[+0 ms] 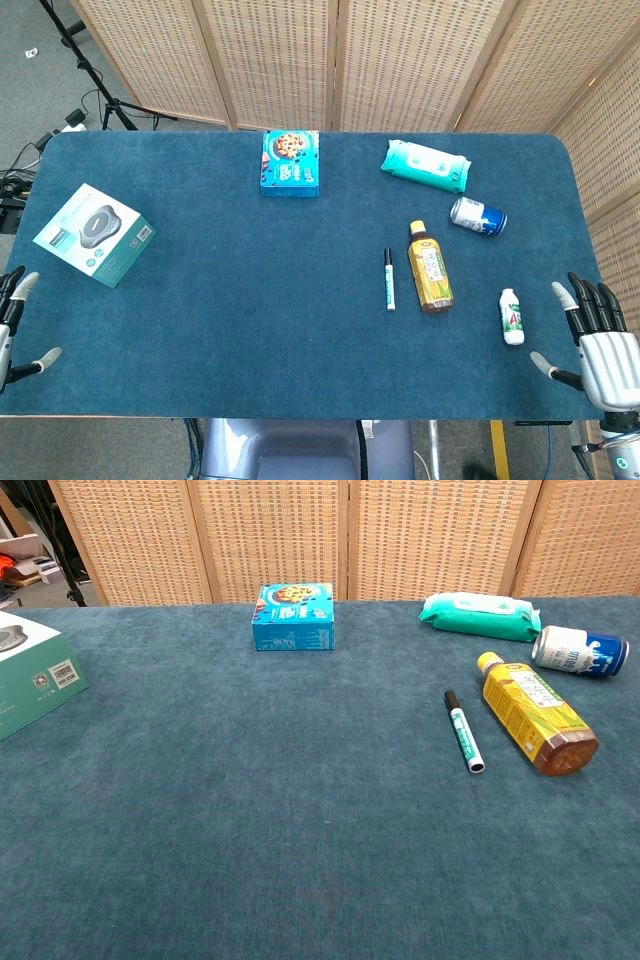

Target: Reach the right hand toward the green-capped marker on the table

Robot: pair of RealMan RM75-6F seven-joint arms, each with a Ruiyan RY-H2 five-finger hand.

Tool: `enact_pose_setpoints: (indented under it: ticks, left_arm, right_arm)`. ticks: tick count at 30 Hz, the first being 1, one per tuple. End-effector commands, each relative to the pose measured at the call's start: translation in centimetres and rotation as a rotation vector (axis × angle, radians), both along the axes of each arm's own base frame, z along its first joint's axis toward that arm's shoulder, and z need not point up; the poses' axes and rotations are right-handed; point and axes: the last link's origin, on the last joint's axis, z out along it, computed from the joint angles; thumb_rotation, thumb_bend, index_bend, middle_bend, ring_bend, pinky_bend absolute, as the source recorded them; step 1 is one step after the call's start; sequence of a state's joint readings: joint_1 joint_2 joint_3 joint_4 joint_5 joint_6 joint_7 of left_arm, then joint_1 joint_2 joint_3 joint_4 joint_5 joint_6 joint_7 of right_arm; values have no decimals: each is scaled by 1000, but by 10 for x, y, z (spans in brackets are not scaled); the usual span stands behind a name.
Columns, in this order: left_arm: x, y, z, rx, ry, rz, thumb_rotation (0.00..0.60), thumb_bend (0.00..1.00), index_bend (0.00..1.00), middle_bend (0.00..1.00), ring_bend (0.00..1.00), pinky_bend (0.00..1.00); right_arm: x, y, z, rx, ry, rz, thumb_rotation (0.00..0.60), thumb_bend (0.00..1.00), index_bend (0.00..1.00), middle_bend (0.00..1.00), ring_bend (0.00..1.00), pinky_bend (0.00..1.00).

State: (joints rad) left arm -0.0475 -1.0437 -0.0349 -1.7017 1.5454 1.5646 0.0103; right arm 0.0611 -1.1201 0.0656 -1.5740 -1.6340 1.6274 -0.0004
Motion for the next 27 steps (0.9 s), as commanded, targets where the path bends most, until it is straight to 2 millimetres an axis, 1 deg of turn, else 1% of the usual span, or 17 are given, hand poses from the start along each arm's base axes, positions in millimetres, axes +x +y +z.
enact_pose_setpoints:
  ticks: [1, 9, 10, 12, 13, 14, 15, 16, 17, 18, 19, 20, 21, 22, 23, 25, 27]
  left_arm:
    - [0, 0, 0, 0, 0, 0, 600, 0, 0, 0, 0, 0]
    - [-1, 0, 1, -6, -8, 5, 600, 0, 0, 0, 0, 0]
    - [-1, 0, 1, -7, -8, 5, 600, 0, 0, 0, 0, 0]
    - [-2, 0, 1, -11, -7, 7, 600, 0, 0, 0, 0, 0]
    - [-2, 0, 0, -11, -6, 7, 600, 0, 0, 0, 0, 0]
    - [-2, 1, 0, -10, -4, 7, 600, 0, 0, 0, 0, 0]
    - [-2, 2, 0, -8, -1, 8, 600, 0, 0, 0, 0, 0]
    - [-2, 2, 0, -6, 1, 9, 600, 0, 0, 0, 0, 0]
    - [-2, 3, 0, -4, 2, 10, 600, 0, 0, 0, 0, 0]
    - [-2, 3, -1, -2, 5, 12, 600, 0, 0, 0, 0, 0]
    - [-3, 4, -1, -1, 8, 14, 600, 0, 0, 0, 0, 0]
    - [-3, 5, -1, 1, 10, 16, 600, 0, 0, 0, 0, 0]
    - [-3, 6, -2, 3, 12, 20, 600, 0, 0, 0, 0, 0]
    - [-2, 6, -2, 4, 12, 20, 600, 0, 0, 0, 0, 0]
    - [-2, 7, -2, 7, 13, 20, 600, 0, 0, 0, 0, 0]
    - [-1, 8, -3, 13, 15, 22, 600, 0, 0, 0, 0, 0]
    - [-1, 11, -4, 17, 15, 25, 600, 0, 0, 0, 0, 0]
  right_arm:
    - [0, 0, 0, 0, -1, 3, 600, 0, 0, 0, 0, 0]
    - [-1, -1, -2, -3, 6, 2, 600, 0, 0, 4, 0, 0]
    - [-1, -2, -2, -11, 7, -1, 600, 0, 0, 48, 33, 6]
    - [1, -6, -1, -64, -4, 9, 600, 0, 0, 236, 220, 111]
    - [3, -7, 0, -89, -12, 20, 600, 0, 0, 397, 396, 257]
    - [4, -9, 0, -116, -24, 33, 600, 0, 0, 541, 554, 445]
    - [5, -11, -1, -132, -29, 44, 600, 8, 0, 623, 641, 563]
    - [4, -13, -3, -136, -30, 48, 600, 54, 0, 731, 756, 721]
    - [3, -15, -5, -121, -32, 43, 600, 149, 0, 813, 845, 833]
    - [3, -18, -8, -101, -35, 41, 600, 248, 0, 858, 897, 891]
    - [3, -21, -10, -78, -34, 37, 600, 431, 0, 911, 957, 955]
    - [3, -25, -13, -51, -31, 34, 600, 621, 0, 947, 988, 987]
    - [6, -33, -16, -22, -30, 41, 600, 726, 0, 963, 997, 998]
    - [7, -35, -17, -16, -30, 41, 600, 851, 0, 978, 1000, 1000]
    - [9, -40, -19, 8, -28, 43, 600, 920, 0, 985, 1000, 1000]
    - [16, -50, -27, 101, -24, 41, 600, 988, 0, 992, 1000, 1000]
    - [23, -57, -33, 182, 18, 42, 600, 1000, 0, 997, 1000, 1000]
